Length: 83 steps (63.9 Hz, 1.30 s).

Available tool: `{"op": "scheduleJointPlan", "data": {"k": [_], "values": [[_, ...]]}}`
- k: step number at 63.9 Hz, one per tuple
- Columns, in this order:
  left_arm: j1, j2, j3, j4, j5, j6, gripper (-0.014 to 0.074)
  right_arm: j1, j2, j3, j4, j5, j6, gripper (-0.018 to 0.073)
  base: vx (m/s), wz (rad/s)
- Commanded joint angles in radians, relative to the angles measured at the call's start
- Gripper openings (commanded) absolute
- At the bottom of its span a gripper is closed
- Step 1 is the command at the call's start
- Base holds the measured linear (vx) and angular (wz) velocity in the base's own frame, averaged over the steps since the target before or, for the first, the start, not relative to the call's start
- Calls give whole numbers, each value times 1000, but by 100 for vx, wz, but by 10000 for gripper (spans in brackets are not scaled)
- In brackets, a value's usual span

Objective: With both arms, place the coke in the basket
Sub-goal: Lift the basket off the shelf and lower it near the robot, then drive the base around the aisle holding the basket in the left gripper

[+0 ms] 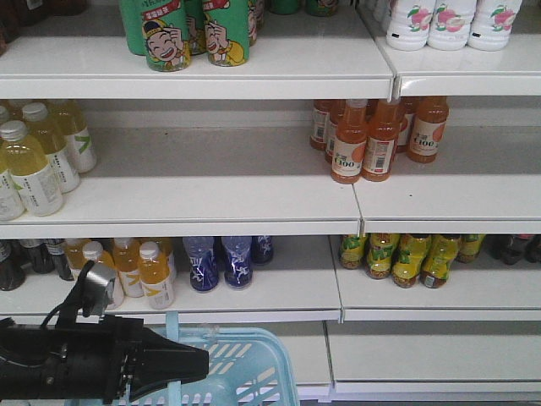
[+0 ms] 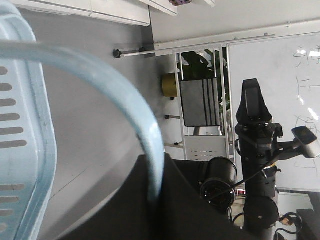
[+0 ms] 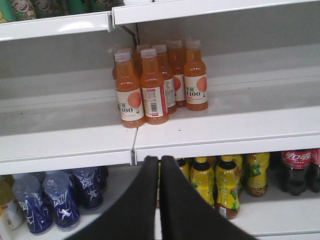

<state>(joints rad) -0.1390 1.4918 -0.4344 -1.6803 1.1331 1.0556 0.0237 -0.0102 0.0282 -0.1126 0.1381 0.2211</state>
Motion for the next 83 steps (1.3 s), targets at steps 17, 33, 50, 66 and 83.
{"op": "scheduleJointPlan", "data": {"k": [17,33,50,66,83], "values": [[-3,-35,-13,-101,79,7,-7,-2,-18,11,-7,-75,-6,-5,0,0],[-3,-35,-13,-101,79,7,-7,-2,-18,11,-7,-75,-6,-5,0,-2],[-3,-35,-13,-101,79,7,-7,-2,-18,11,-7,-75,-6,-5,-3,-17],[-3,-35,-13,-101,79,7,-7,-2,-18,11,-7,-75,-6,-5,-3,-27],[-3,-35,-13,-101,79,7,-7,-2,-18,11,-7,-75,-6,-5,-2,-29]]}}
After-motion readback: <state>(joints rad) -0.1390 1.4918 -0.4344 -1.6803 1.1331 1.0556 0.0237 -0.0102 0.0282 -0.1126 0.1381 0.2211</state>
